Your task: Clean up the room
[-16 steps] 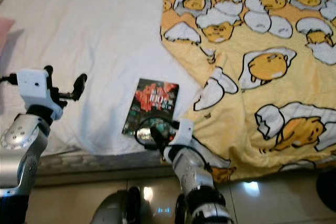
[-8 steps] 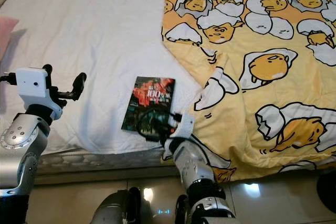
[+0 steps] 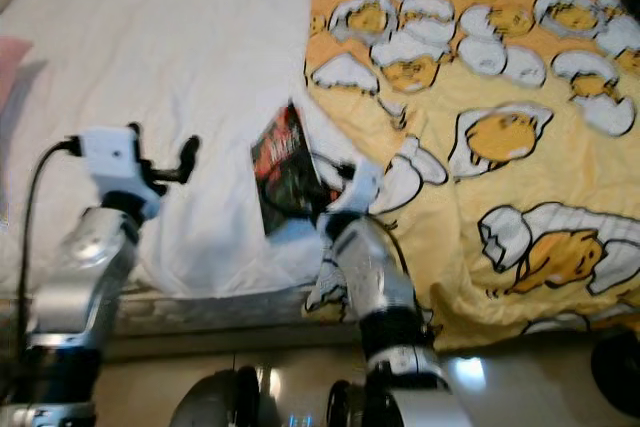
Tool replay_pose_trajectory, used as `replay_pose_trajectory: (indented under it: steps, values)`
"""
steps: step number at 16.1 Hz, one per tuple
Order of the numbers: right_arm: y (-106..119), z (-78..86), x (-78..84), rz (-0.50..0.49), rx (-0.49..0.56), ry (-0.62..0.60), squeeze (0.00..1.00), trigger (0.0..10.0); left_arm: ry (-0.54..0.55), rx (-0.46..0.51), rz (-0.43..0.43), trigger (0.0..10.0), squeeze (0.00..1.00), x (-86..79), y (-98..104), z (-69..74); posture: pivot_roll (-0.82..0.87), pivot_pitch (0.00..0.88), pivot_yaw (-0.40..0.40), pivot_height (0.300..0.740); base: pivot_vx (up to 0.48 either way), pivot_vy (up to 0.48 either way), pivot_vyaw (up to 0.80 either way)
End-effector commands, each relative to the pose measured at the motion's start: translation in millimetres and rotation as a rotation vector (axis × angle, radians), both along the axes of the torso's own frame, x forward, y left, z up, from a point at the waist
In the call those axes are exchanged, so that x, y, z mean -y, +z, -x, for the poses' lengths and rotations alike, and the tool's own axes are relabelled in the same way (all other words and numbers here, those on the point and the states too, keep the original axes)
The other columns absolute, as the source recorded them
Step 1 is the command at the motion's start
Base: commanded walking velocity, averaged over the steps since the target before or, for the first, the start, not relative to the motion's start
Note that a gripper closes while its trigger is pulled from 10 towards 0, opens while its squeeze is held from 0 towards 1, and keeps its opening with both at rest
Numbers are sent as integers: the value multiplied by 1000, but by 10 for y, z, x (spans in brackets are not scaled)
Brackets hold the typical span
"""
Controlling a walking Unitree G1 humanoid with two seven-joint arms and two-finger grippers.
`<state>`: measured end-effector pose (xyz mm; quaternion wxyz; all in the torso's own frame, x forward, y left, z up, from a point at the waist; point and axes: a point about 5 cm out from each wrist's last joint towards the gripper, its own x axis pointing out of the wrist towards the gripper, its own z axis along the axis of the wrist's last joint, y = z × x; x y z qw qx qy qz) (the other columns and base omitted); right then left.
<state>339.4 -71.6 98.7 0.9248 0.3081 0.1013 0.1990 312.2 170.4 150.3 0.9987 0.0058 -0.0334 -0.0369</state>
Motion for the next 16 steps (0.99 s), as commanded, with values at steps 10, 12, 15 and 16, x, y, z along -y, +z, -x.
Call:
replay_pose_trajectory:
  steps: [10,12,15,16]
  values:
    - [213,-137,505,250,182,-191,0,0,-37,-35,81,10000,0,229,-157,-243,-34,0,-2,740,0,382,0]
    - [217,-125,548,255,192,-203,0,0,-50,-27,86,10000,0,283,-140,-267,-42,0,6,740,0,480,0]
    - [167,-99,605,259,183,-222,0,0,-58,-29,103,10000,0,307,-175,-274,-46,0,4,740,0,480,0]
    - [164,-96,612,260,183,-223,0,0,-59,-29,107,10000,0,312,-177,-275,-46,0,2,740,0,480,0]
